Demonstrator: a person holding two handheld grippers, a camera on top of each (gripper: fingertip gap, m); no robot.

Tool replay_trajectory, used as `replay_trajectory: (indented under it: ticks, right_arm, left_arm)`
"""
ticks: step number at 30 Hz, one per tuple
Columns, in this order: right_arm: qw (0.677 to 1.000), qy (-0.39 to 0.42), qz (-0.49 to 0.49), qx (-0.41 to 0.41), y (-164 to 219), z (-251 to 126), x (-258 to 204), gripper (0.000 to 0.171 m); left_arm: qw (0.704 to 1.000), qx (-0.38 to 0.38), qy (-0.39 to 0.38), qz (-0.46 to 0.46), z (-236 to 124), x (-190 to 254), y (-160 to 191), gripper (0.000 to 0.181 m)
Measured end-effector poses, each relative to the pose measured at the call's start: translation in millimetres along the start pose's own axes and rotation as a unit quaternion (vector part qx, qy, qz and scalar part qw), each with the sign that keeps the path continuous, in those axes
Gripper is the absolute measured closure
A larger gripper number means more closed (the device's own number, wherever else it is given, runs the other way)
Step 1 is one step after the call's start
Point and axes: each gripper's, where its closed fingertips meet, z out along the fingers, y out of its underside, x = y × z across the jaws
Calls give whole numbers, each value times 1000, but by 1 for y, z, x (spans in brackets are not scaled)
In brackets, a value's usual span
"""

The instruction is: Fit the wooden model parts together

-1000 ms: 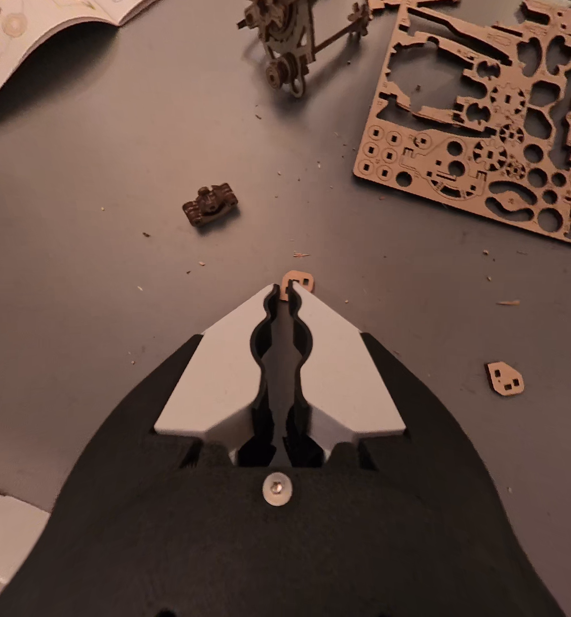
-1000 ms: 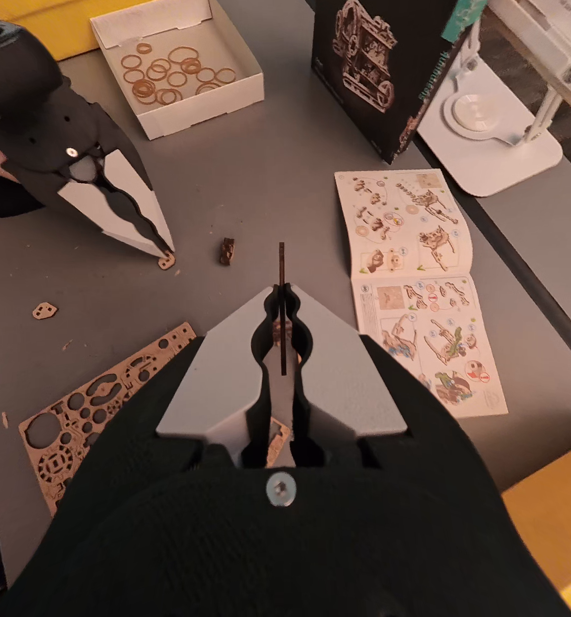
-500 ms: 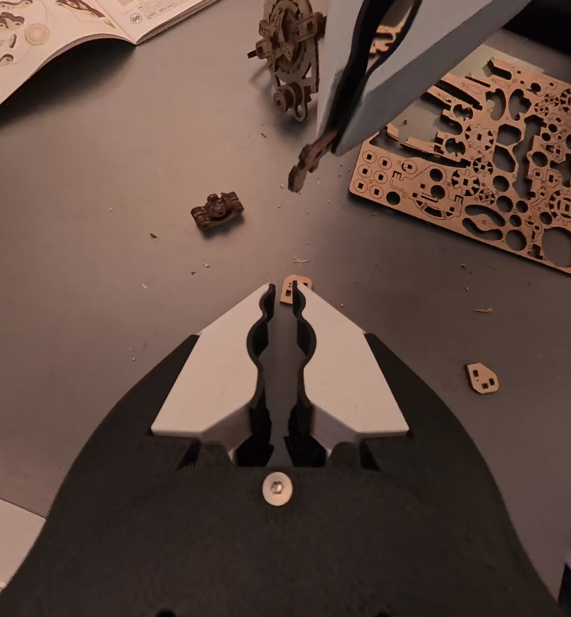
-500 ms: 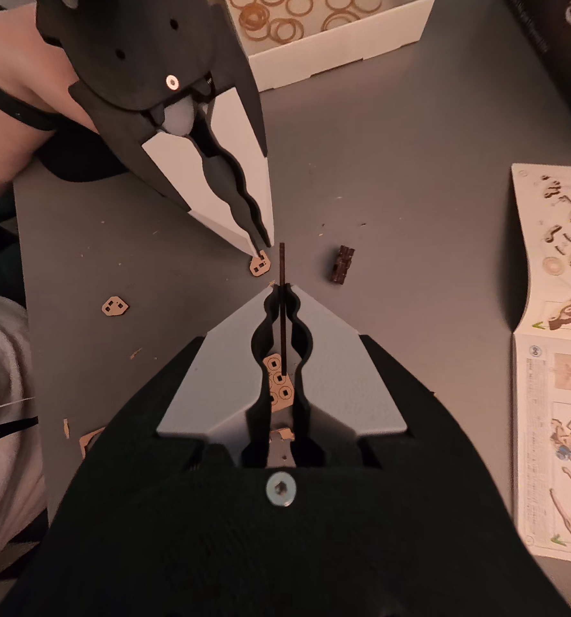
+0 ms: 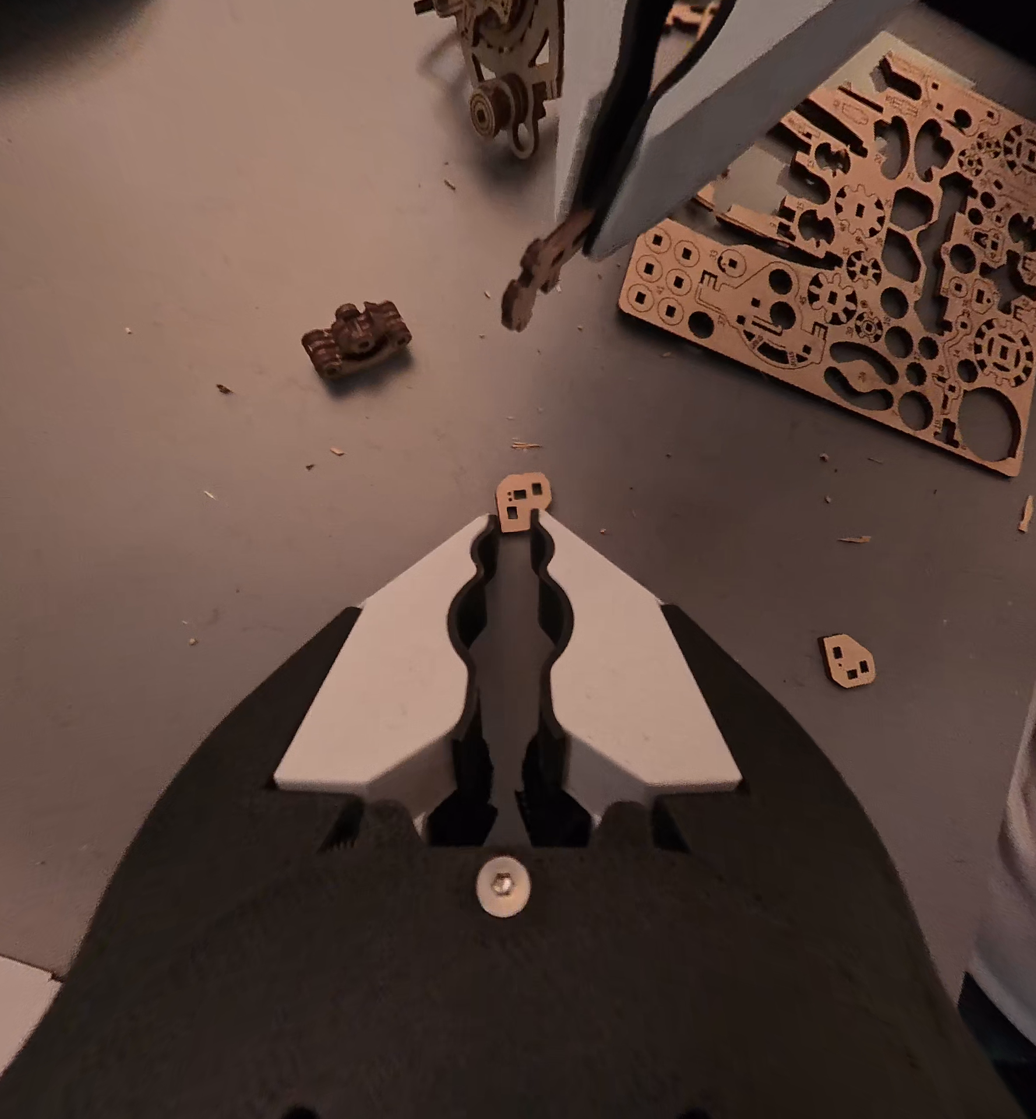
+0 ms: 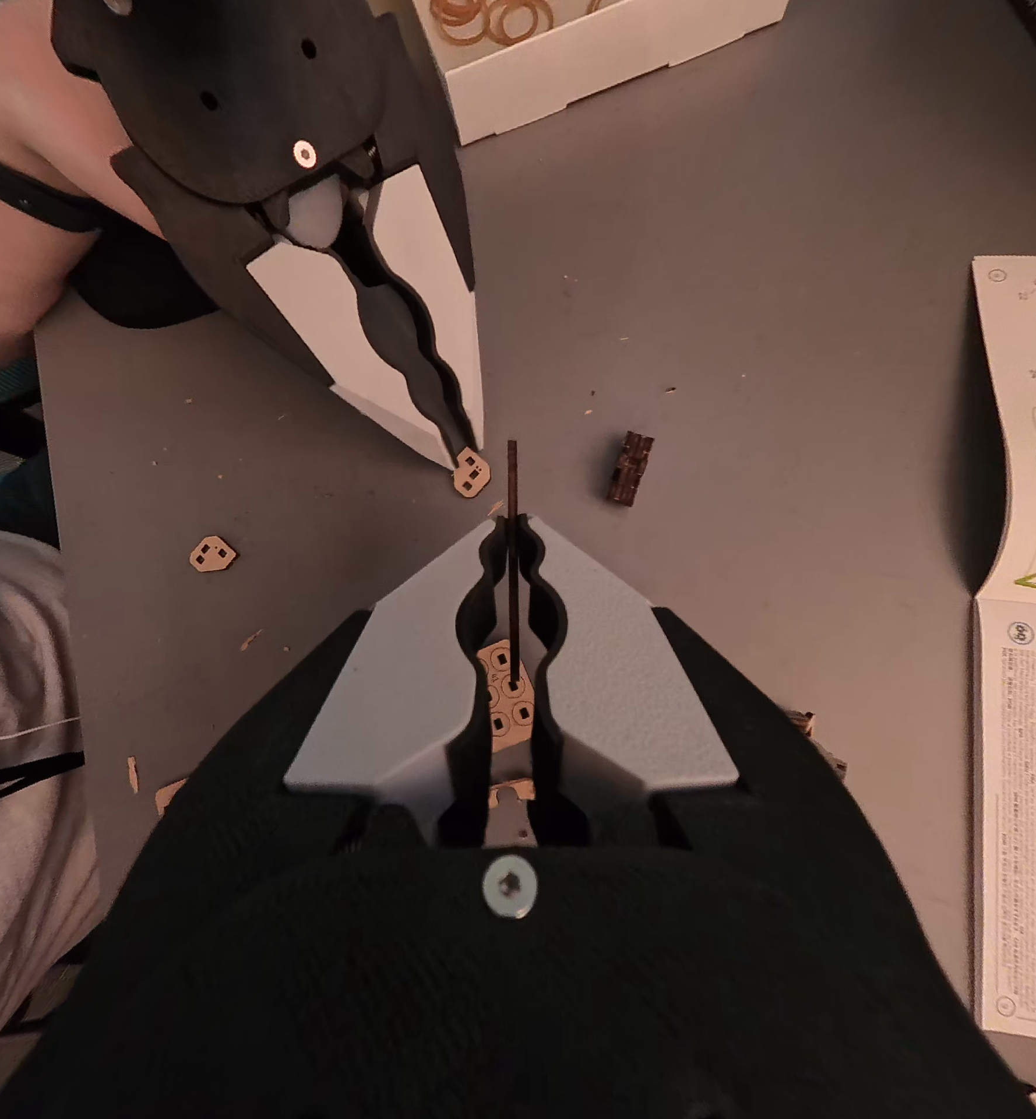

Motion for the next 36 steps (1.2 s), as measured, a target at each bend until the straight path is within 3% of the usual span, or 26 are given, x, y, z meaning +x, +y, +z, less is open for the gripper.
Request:
replay_trajectory:
  ticks: [11,18,36]
  right_arm:
    - [998,-27,-25,-41,16,20,-15,170]
    - [991,-5,-114,-64,26,37,-12,170]
    - [986,-31,-155,-55,28,46,-18,169]
  left_arm:
    - [999,-5,52,12,2,21,0,173]
    - [999,33,29,-9,-12,7,-10,173]
    - [999,30,13,8,-5,4,-10,172]
